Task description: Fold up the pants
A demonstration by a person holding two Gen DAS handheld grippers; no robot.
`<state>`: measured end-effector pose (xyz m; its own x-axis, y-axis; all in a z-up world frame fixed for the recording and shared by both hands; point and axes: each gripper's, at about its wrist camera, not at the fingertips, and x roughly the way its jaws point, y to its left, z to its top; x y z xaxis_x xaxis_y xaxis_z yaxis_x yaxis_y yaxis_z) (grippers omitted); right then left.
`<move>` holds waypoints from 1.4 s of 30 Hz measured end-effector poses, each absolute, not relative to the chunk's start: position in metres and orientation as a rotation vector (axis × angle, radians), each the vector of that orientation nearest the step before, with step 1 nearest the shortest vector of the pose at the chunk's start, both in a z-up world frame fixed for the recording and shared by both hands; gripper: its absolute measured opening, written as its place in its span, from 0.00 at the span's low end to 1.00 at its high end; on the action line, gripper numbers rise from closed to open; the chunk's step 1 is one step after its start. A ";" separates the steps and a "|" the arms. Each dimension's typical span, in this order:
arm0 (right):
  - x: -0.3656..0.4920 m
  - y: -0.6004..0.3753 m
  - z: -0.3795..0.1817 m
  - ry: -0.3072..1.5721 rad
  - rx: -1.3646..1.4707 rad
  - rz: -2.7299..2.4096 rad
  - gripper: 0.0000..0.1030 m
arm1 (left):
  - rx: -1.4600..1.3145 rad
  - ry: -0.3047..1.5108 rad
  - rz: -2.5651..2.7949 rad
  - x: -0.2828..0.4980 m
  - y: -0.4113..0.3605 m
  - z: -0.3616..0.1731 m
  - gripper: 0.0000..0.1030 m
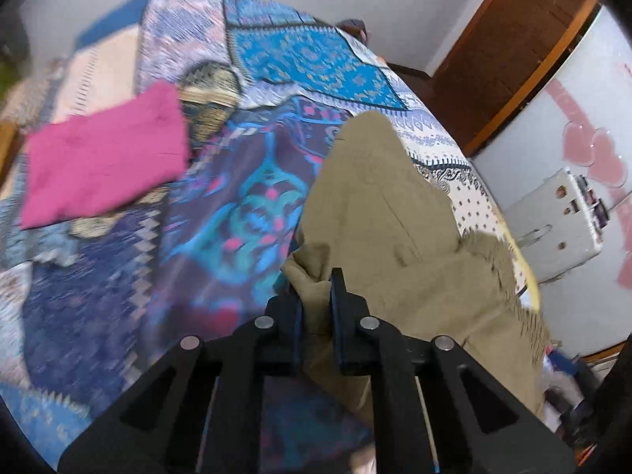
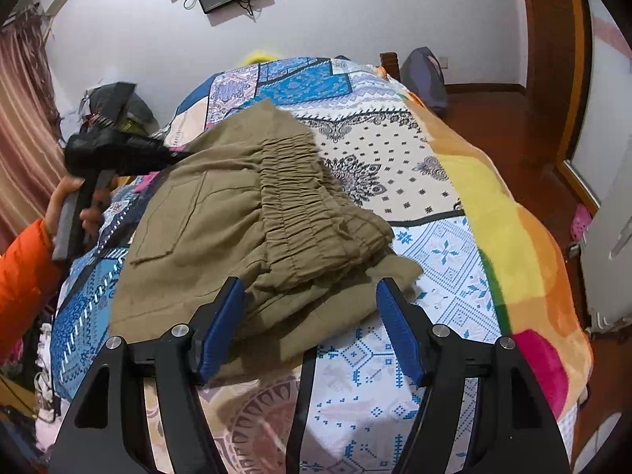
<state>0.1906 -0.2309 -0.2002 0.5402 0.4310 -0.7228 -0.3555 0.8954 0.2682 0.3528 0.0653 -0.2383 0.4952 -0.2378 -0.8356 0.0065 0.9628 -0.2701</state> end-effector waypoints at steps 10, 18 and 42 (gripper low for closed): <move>0.182 -0.201 -0.184 0.844 0.024 0.595 0.64 | -0.272 1.008 -0.039 0.224 0.089 -0.218 0.11; 0.183 -0.177 -0.212 0.895 -0.036 0.614 0.64 | -0.178 1.016 0.043 0.173 0.087 -0.226 0.15; 0.187 -0.181 -0.187 0.825 -0.074 0.585 0.66 | -0.107 0.997 0.087 0.155 0.115 -0.203 0.25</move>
<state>0.1874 -0.1814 -0.1871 0.5306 0.4619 -0.7107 -0.5180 0.8404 0.1594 0.1547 0.1154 -0.2027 0.5397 0.0244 -0.8415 -0.1224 0.9912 -0.0498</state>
